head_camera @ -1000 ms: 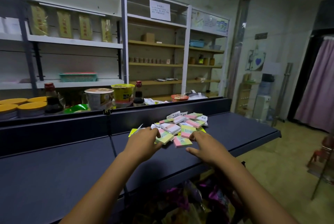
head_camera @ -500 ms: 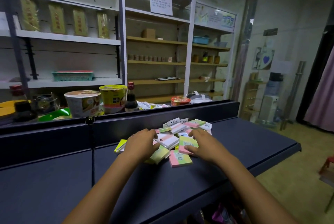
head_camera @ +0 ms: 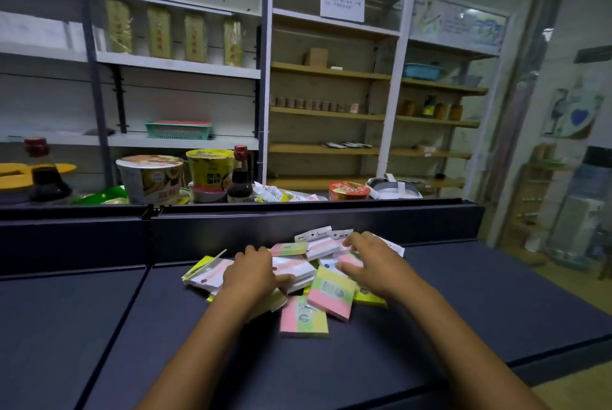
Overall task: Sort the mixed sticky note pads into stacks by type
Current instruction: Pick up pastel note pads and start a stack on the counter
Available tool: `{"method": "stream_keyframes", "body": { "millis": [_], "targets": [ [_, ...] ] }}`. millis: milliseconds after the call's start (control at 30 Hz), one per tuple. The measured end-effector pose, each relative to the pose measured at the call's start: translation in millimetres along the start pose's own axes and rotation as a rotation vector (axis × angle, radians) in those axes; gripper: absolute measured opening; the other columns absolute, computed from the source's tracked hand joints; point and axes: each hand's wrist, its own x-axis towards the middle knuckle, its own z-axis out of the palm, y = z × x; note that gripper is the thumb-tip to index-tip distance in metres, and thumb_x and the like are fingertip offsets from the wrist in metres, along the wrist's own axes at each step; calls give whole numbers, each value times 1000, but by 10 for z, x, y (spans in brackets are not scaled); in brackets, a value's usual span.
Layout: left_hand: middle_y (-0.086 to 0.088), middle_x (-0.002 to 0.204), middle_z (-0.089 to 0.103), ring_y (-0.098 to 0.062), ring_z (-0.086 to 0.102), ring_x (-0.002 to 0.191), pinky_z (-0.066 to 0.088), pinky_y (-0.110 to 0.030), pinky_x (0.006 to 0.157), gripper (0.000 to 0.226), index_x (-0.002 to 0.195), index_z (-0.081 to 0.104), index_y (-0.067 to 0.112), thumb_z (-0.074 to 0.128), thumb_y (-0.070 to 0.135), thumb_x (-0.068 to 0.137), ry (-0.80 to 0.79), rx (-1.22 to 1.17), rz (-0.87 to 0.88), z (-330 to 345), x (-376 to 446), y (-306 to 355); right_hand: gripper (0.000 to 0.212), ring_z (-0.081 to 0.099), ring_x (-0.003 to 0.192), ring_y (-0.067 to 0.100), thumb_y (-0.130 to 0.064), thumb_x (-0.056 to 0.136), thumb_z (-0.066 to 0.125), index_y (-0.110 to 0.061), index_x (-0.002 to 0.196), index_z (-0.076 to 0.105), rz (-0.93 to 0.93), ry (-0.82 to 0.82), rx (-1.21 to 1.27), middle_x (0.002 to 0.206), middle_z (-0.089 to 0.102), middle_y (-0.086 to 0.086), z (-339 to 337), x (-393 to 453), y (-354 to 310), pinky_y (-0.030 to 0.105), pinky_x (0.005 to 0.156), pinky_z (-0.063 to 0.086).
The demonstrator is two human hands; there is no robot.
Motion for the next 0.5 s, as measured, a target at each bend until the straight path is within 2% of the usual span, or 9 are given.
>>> {"method": "stream_keyframes", "body": {
  "millis": [167, 300, 433, 500],
  "targets": [
    [-2, 119, 54, -23, 50, 111, 47, -36, 90, 69, 117, 53, 23, 62, 74, 71, 84, -52, -47, 161, -9, -14, 46, 48, 120, 14, -52, 91, 58, -28, 129, 47, -45, -5, 17, 128, 48, -6, 14, 117, 200, 39, 95, 48],
    [2, 113, 52, -18, 55, 100, 50, -33, 80, 78, 118, 49, 32, 68, 78, 57, 121, -168, -70, 185, -8, -51, 43, 47, 120, 14, -52, 92, 57, -29, 127, 47, -78, 10, 36, 126, 48, -6, 48, 191, 242, 39, 94, 48],
    [5, 107, 49, -15, 58, 92, 53, -33, 73, 75, 108, 40, 41, 75, 68, 48, 109, -270, -20, 135, -13, -64, 42, 48, 120, 14, -51, 93, 57, -28, 126, 47, -116, 6, 59, 125, 49, -5, 84, 265, 206, 38, 93, 48],
    [7, 104, 55, -13, 59, 92, 54, -30, 72, 76, 107, 39, 40, 81, 59, 46, 96, -365, 22, 89, -3, -91, 42, 48, 119, 13, -51, 92, 58, -28, 125, 48, -132, 10, 73, 124, 50, -6, 96, 303, 169, 38, 94, 48]
  ]
}}
